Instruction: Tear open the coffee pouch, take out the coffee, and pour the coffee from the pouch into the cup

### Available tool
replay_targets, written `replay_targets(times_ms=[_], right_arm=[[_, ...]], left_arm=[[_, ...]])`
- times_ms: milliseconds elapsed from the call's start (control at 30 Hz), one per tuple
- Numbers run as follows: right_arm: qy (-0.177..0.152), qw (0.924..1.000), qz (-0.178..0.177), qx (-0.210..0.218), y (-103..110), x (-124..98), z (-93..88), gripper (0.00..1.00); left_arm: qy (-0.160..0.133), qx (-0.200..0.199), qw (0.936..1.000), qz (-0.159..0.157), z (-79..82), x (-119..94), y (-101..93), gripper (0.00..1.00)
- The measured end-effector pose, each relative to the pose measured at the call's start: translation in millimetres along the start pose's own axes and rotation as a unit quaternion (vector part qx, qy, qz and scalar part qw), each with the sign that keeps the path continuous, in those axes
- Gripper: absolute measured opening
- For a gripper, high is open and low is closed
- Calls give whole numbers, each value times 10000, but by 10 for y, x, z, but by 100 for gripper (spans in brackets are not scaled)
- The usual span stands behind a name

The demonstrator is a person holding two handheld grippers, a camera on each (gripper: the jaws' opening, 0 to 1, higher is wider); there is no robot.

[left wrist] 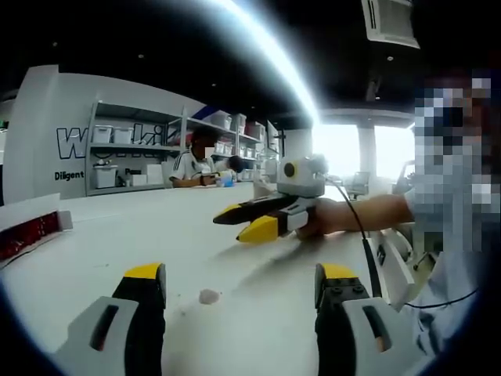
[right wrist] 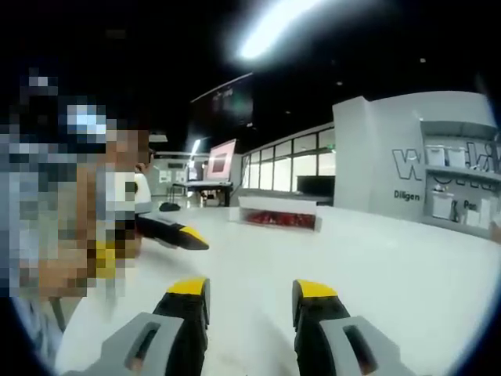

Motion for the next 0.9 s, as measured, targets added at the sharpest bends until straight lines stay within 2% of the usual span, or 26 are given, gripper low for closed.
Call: replay_targets(times_ms=[900], right_arm=[[17,10000,12,18,-15,36,13,43]], left_arm=[[8,4,10000,-9,2,2,7,79]])
Point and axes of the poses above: the point that each gripper's makers call its tool centre point, and the gripper's own axes: x roughly forward along the fingers, y roughly to its left, z roughly out of its top, the point moved 6 cm from there along -x, roughly backward along the fingers, and after that the axes turned 13 degrees about z, right-handed, at the moved point
